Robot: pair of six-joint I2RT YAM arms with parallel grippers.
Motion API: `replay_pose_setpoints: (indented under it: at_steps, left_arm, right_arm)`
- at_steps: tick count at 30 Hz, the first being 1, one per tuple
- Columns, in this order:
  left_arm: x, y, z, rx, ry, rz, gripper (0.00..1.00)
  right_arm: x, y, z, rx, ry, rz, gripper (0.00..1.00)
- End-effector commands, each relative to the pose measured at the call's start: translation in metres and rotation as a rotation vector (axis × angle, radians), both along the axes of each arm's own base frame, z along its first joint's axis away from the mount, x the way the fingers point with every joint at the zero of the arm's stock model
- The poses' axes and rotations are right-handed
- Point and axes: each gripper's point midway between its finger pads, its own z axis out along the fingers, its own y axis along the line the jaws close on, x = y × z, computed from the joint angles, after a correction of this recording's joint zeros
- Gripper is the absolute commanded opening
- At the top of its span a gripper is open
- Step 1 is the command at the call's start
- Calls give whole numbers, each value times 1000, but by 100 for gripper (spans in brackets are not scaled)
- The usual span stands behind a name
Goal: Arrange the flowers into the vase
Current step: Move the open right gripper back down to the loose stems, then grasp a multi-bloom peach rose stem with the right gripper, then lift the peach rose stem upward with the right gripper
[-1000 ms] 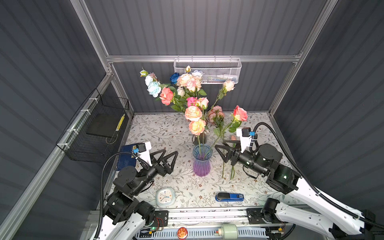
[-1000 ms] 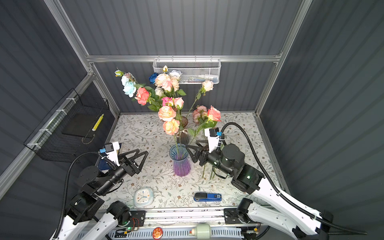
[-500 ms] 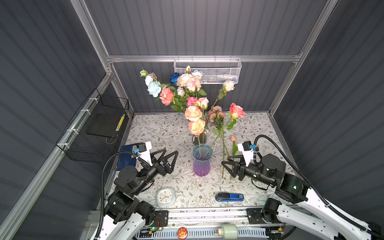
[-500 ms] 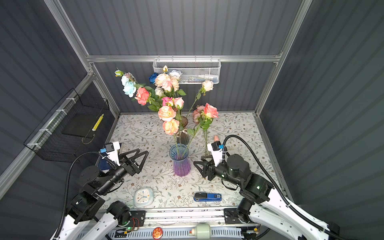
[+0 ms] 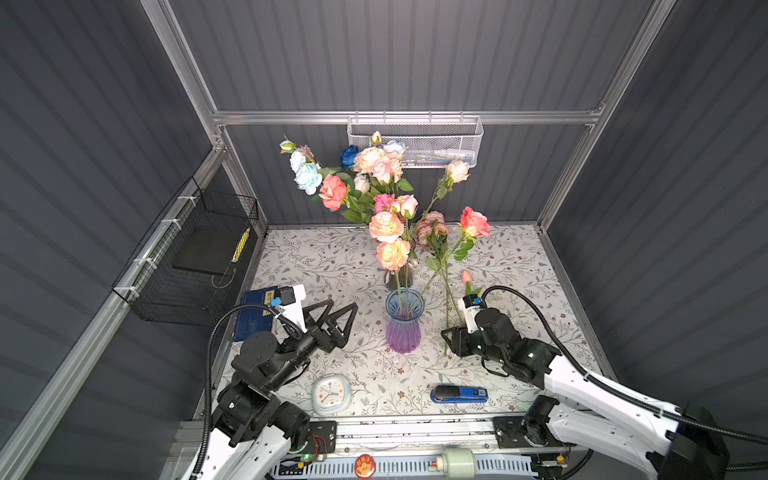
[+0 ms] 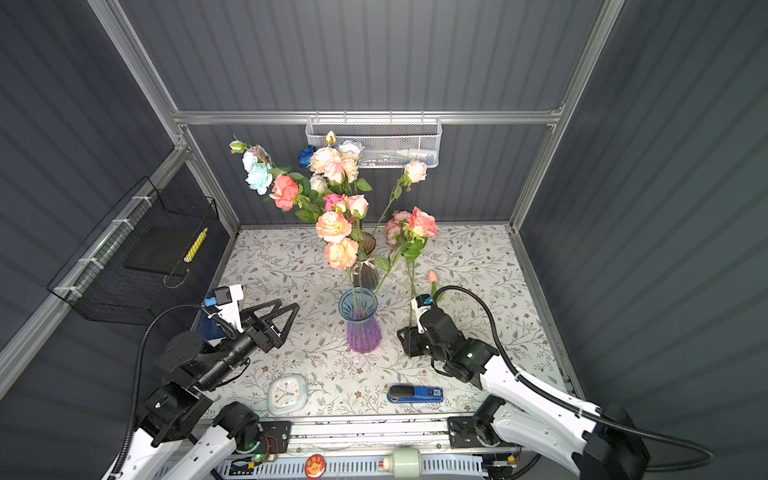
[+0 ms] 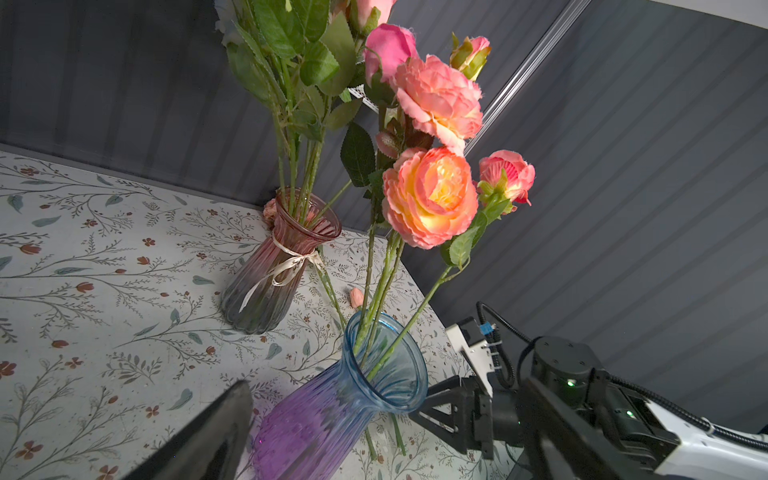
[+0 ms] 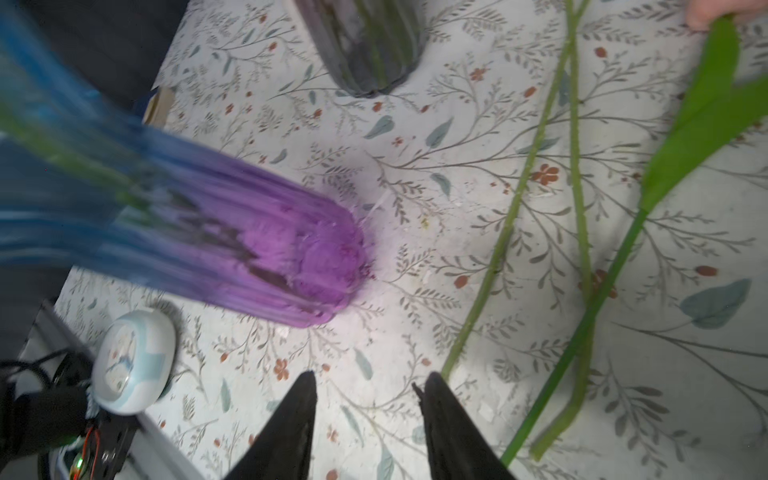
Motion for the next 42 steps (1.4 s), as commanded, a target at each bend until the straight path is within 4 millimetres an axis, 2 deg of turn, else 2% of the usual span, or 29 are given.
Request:
replay_pose_setpoints:
  at_steps: [1, 8, 13, 18, 23, 29, 34, 42]
  left_arm:
    - [-2, 4, -2, 3, -7, 11, 100]
    - [-6, 7, -2, 3, -5, 14, 100]
    - [-9, 10, -1, 2, -12, 22, 100]
    - [-10, 12, 1, 1, -17, 26, 100]
    - [-11, 13, 3, -1, -21, 30, 100]
    - [-12, 15, 3, 2, -21, 35, 100]
    - [-13, 16, 4, 4, -25, 40, 100]
    - [-14, 16, 5, 5, -23, 39, 100]
  right_arm:
    - [26, -2, -7, 108, 42, -75, 44]
    - [86, -14, -37, 83, 106, -195, 42]
    - [115, -22, -58, 5, 147, -255, 42]
    - [136, -29, -80, -89, 191, -307, 38]
    - [148, -25, -98, -113, 229, -310, 37]
    - [153, -20, -109, -126, 244, -293, 24]
    - [154, -13, -102, -67, 197, -241, 10]
    - [155, -3, -35, 120, -29, -149, 0]
